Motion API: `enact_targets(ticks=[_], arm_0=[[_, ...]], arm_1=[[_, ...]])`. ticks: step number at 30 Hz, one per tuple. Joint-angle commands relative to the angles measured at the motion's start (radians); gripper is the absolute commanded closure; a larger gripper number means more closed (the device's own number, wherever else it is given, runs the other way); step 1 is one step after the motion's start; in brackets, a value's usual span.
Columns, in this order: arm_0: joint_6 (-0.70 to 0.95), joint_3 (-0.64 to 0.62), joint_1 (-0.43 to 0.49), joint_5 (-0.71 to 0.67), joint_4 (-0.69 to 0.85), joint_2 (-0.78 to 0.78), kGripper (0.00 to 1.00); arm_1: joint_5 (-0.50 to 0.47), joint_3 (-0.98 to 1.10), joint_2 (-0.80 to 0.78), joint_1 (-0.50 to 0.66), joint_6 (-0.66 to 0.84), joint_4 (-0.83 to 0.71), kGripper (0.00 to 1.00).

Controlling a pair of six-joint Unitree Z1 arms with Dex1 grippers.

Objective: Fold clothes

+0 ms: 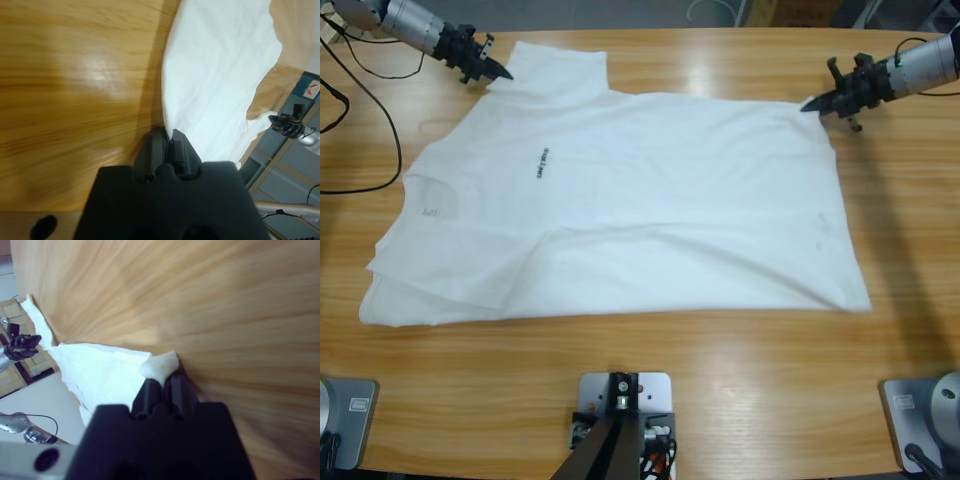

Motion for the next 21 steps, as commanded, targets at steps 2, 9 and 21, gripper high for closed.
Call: enact_targets(ticks=[2, 9, 21], arm_0=[[0.000, -0.560, 0.015, -0.026, 0.017, -0.003, 1.000], [-0.003, -0.560, 0.027, -0.051, 0.044, -0.058, 1.000], [0.066, -0.558, 0.041, -0.087, 0.227, -0.202, 1.000]], arm_1=[[-0.017, -0.066, -0.038, 0.011, -0.024, 0.095, 1.000], [-0.008, -0.115, -0.059, 0.012, -0.027, 0.143, 1.000], [0.001, -0.109, -0.220, 0.012, -0.063, 0.252, 1.000]])
